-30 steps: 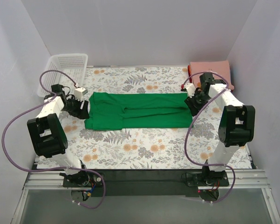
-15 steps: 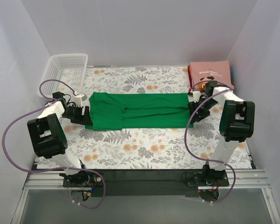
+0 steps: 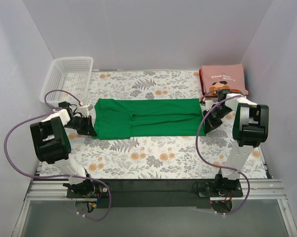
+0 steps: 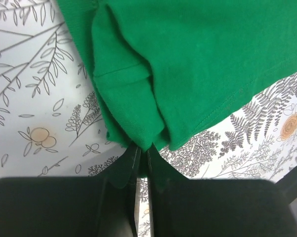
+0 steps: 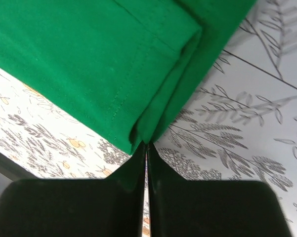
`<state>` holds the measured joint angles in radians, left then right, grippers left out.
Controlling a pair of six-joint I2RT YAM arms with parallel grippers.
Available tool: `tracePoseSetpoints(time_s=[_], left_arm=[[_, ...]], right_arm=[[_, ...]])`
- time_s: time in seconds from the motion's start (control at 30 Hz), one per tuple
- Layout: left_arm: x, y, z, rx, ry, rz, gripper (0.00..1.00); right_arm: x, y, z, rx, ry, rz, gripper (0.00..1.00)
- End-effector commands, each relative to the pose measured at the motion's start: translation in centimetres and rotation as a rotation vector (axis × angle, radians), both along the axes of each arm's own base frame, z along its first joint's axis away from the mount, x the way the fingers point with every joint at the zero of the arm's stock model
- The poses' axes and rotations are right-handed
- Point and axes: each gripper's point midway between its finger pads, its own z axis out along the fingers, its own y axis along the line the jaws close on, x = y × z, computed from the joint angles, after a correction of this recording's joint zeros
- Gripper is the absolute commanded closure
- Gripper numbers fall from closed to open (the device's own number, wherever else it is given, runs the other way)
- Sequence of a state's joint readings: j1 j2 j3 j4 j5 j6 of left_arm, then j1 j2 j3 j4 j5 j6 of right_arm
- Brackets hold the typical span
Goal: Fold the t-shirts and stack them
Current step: Fold the tshirt
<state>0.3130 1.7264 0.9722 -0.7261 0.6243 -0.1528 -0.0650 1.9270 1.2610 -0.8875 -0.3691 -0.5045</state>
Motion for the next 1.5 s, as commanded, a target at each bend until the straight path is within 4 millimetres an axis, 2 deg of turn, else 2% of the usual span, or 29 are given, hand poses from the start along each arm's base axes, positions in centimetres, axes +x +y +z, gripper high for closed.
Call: tracePoseSetpoints(time_s=[0.0,0.13,0.17,0.2,0.23,0.27,0.3,0.33,0.43,0.5,0.57,0.6,0.63,0.7,0.73,0.8,0.83,0.9,0.93,1.0,1.03,1.07,1.1,1.17,1.2,1.27,1.47], left_arm=[[-1.2,0.4,0.4,0.035,0.014,0.005,1.00],[-2.0,0.4,1.4,0.048,0.011,0.010,1.00],[-2.3,0.3,1.7,0.047,0.017,0.012,0.97],[-2.4,0.2,1.9,0.046,0.014,0.015,0.76],[-2.2,0.1,2.7,0.047,-0.012,0.014,0.68],[-2.3,0.0,3.3,0.041,-0.022,0.014,0.62],[-2.2,-0.4,4.1,0.021,-0.043,0.010,0.51],[-2.3,-0.9,5.5,0.005,-0.083,-0.005,0.49],[-2.8,-1.5,7.2,-0.011,-0.124,-0.023,0.47],[-3.8,-2.2,8.1,-0.031,-0.129,-0.042,0.47],[-5.1,-3.2,7.9,-0.082,-0.093,-0.050,0.48],[-5.6,-3.6,7.6,-0.091,-0.081,-0.066,0.48],[-6.4,-3.9,6.6,-0.097,-0.046,-0.073,0.49],[-6.7,-3.9,5.4,-0.092,-0.015,-0.072,0.51],[-6.9,-4.0,5.0,-0.097,-0.001,-0.074,0.51],[-6.7,-4.0,4.3,-0.102,0.021,-0.070,0.52],[-6.6,-4.1,4.2,-0.110,0.021,-0.072,0.52],[-6.2,-4.3,3.7,-0.111,0.016,-0.075,0.52],[-6.1,-4.4,3.0,-0.107,0.033,-0.073,0.52],[-5.9,-4.9,2.4,-0.088,0.049,-0.091,0.53],[-5.5,-4.9,1.9,-0.082,0.058,-0.084,0.53],[-5.1,-4.6,1.6,-0.062,0.057,-0.074,0.54],[-4.8,-4.4,1.4,-0.050,0.055,-0.062,0.54],[-4.2,-4.2,0.9,-0.039,0.061,-0.041,0.55],[-4.1,-4.1,0.7,-0.034,0.068,-0.039,0.55],[-4.2,-4.1,0.2,-0.028,0.090,-0.033,0.56],[-5.2,-3.5,-0.3,0.029,0.110,-0.012,0.57]], right_arm=[[-0.4,-2.2,-0.5,-0.047,-0.004,-0.002,0.99],[-1.1,-3.3,0.0,-0.075,-0.025,0.019,0.99],[-1.2,-3.3,0.1,-0.073,-0.024,0.028,0.99],[-1.1,-3.2,0.5,-0.071,-0.031,0.032,0.84],[-0.9,-3.1,1.1,-0.065,-0.045,0.032,0.66],[-0.5,-2.7,2.1,-0.038,-0.065,0.032,0.53],[-0.3,-2.4,3.0,-0.023,-0.086,0.032,0.46],[0.6,-1.6,5.2,0.018,-0.145,0.032,0.46],[1.5,0.3,9.2,0.094,-0.255,0.027,0.46],[1.4,3.3,11.5,0.183,-0.292,0.042,0.48],[0.7,7.5,12.7,0.285,-0.271,0.077,0.51],[0.9,8.9,12.5,0.311,-0.273,0.089,0.51],[0.3,11.6,12.5,0.351,-0.256,0.142,0.51],[0.5,14.5,11.7,0.386,-0.234,0.153,0.54],[-0.3,16.7,11.3,0.397,-0.219,0.195,0.54],[-0.8,19.0,10.1,0.411,-0.179,0.186,0.53],[-1.0,21.3,9.9,0.430,-0.207,0.232,0.53],[-1.5,23.6,9.0,0.432,-0.188,0.245,0.53],[-1.9,25.7,8.7,0.445,-0.217,0.288,0.53],[-2.4,27.8,7.6,0.447,-0.196,0.291,0.52],[-3.0,29.5,7.4,0.452,-0.200,0.299,0.53],[-3.1,30.3,6.9,0.441,-0.197,0.292,0.53],[-4.0,31.4,5.5,0.416,-0.162,0.290,0.55],[-4.4,32.6,4.6,0.407,-0.156,0.293,0.55],[-5.2,33.4,3.6,0.395,-0.132,0.303,0.55],[-5.3,34.2,2.7,0.381,-0.110,0.295,0.55],[-6.7,35.9,1.9,0.393,-0.066,0.305,0.51]])
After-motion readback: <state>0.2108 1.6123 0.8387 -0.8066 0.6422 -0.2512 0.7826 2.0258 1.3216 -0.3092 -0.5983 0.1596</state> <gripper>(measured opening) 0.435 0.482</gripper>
